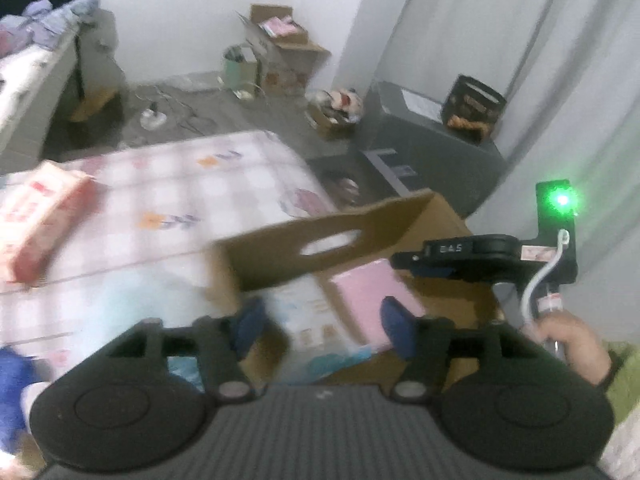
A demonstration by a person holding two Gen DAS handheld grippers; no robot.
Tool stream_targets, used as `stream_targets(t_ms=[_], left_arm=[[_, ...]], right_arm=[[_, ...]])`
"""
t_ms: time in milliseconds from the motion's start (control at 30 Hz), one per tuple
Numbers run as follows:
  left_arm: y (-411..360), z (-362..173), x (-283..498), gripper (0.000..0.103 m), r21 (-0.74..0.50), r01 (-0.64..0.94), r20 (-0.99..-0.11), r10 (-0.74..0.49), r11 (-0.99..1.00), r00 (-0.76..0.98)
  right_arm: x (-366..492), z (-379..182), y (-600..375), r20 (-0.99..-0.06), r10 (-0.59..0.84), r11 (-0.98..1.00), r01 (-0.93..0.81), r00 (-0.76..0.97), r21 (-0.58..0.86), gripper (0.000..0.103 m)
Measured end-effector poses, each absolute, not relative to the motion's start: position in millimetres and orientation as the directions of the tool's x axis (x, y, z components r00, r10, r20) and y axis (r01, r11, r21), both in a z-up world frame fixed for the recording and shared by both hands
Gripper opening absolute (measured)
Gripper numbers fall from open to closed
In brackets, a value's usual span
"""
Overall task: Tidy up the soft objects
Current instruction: 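Carry the pink sponge pad with the right tool into the box and release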
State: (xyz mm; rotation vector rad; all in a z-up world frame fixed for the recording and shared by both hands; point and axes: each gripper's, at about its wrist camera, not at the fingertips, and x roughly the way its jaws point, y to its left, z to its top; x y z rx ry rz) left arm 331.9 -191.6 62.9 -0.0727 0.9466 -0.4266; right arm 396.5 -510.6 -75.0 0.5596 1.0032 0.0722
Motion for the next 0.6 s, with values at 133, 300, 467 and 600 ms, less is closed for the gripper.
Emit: stream_targets(t_ms=[133,300,467,600], left_arm=[[-145.2,77.4,310.2,0.078,-0.216,0.297,-0.748,-0.353,0.93,0.562],[-91.8,81.3,279.6,0.086,-0.196,0.25,-0.724,-0.312,0.948,0.615],[-46.8,69.4,247.6,0.091,-0.251,0.182,-0.702,-0.309,0.951,0.642],[-23.6,56.6,226.5,0.091,-0.255,0.159,-0.698,-0.295,0.954,0.653]], right_arm=[[388.6,-74.5,-507.4,-0.752,0.367,0.809,0.211,0.548,0.548,0.033],[372.4,-66.0,-497.6,-0.781,0.311,0.85,0.208,0.542,0.484,0.037],[375.1,-83.3,-488.9,-0.848,0.249,0.865,0.285,0.468,0.412,0.04],[378.4,-81.3,-476.6,-0.859,0.144,0.908,0.279,0.491,0.311,0.041]])
